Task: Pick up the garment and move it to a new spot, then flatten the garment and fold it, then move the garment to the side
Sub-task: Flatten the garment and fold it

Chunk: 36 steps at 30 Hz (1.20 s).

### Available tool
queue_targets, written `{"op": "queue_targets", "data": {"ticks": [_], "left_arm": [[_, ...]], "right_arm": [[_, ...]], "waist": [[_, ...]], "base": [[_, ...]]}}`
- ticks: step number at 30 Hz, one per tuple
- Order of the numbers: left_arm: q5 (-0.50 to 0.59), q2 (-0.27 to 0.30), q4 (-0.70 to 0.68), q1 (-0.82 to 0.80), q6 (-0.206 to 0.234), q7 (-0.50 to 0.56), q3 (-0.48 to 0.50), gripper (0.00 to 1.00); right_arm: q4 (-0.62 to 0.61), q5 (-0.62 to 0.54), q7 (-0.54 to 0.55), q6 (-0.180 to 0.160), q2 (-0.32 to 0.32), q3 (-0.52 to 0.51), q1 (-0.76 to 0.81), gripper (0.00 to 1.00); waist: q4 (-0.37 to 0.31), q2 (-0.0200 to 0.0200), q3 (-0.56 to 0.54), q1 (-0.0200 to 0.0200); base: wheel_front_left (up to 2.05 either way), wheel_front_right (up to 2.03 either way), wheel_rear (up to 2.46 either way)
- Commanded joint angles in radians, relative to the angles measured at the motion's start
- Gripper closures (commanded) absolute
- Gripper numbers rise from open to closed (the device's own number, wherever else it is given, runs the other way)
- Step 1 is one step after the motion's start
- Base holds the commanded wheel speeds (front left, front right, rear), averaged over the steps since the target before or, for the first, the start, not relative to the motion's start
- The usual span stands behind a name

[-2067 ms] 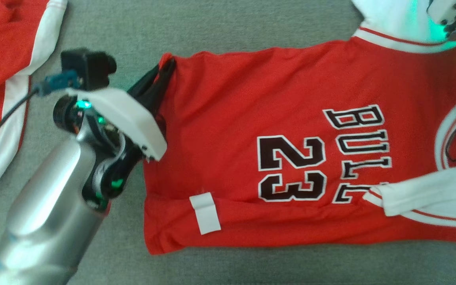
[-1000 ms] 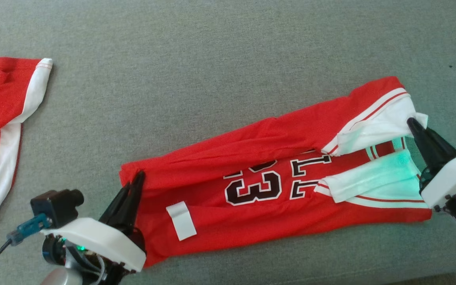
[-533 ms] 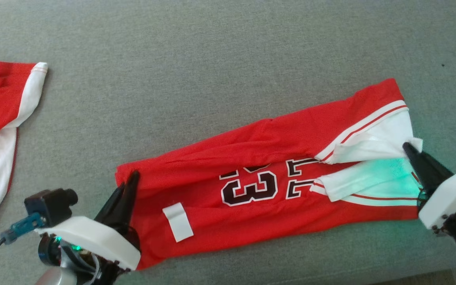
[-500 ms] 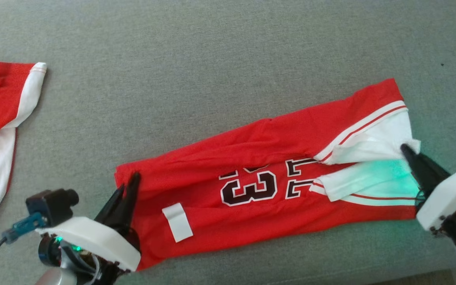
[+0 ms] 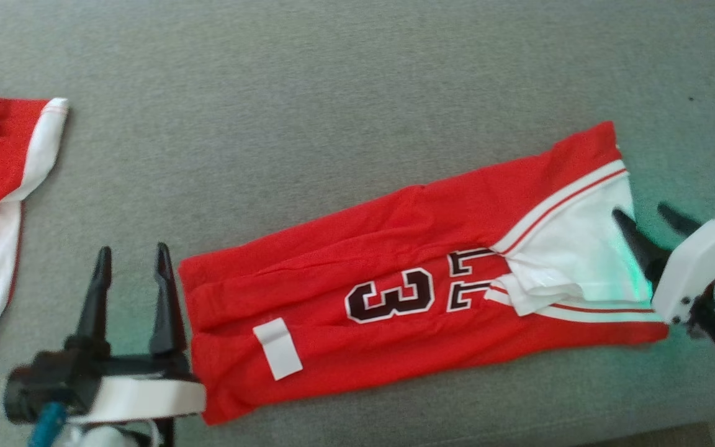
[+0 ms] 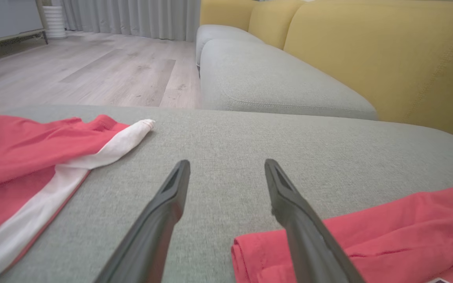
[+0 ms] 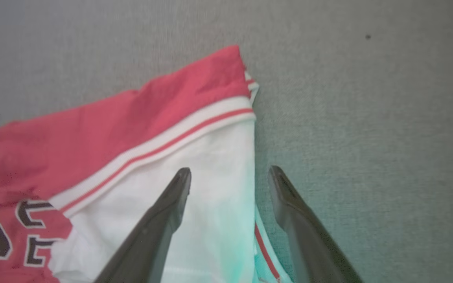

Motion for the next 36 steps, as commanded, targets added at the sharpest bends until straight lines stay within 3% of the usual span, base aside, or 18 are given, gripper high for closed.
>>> {"op": "queue_targets", "data": {"ticks": [1, 9, 14, 15, 23, 30, 36], "left_arm": [[0.014, -0.001, -0.015, 0.000, 0.010, -0.023, 0.033, 0.00], [0.104, -0.140, 0.006, 0.023, -0.028, -0.064, 0.041, 0.00], [0.178, -0.223, 0.006, 0.048, -0.101, -0.065, 0.108, 0.00], [0.189, -0.238, 0.013, 0.055, -0.114, -0.065, 0.122, 0.00], [0.270, -0.328, 0.045, 0.093, -0.223, -0.065, 0.247, 0.00], [0.324, -0.366, 0.120, 0.135, -0.308, -0.065, 0.313, 0.00], [0.346, -0.389, 0.178, 0.167, -0.352, -0.065, 0.352, 0.00]], "right_arm": [[-0.013, -0.015, 0.012, 0.008, -0.034, 0.022, 0.001, 0.00], [0.123, -0.005, 0.073, 0.008, -0.091, 0.070, -0.006, 0.00], [0.121, 0.099, 0.152, 0.008, -0.112, 0.142, 0.014, 0.00], [0.115, 0.119, 0.164, 0.008, -0.115, 0.151, 0.016, 1.00], [0.148, 0.151, 0.093, 0.008, -0.120, 0.078, -0.051, 1.00], [0.233, 0.079, 0.062, 0.008, -0.192, -0.090, -0.092, 1.00], [0.259, 0.006, 0.066, 0.008, -0.238, -0.242, -0.093, 1.00]], "waist": [[0.011, 0.0000, 0.000, -0.0001], [0.071, 0.0000, 0.003, -0.0001], [0.101, 0.0000, -0.003, -0.0001], [0.104, 0.0000, -0.004, -0.0001], [0.105, 0.0000, -0.033, -0.0001], [0.082, 0.0000, -0.096, -0.0001], [0.071, 0.0000, -0.170, -0.0001]], "base": [[0.00, 0.00, 0.00], [0.00, 0.00, 0.00], [0.00, 0.00, 0.00], [0.00, 0.00, 0.00], [0.00, 0.00, 0.00], [0.00, 0.00, 0.00], [0.00, 0.00, 0.00]]}}
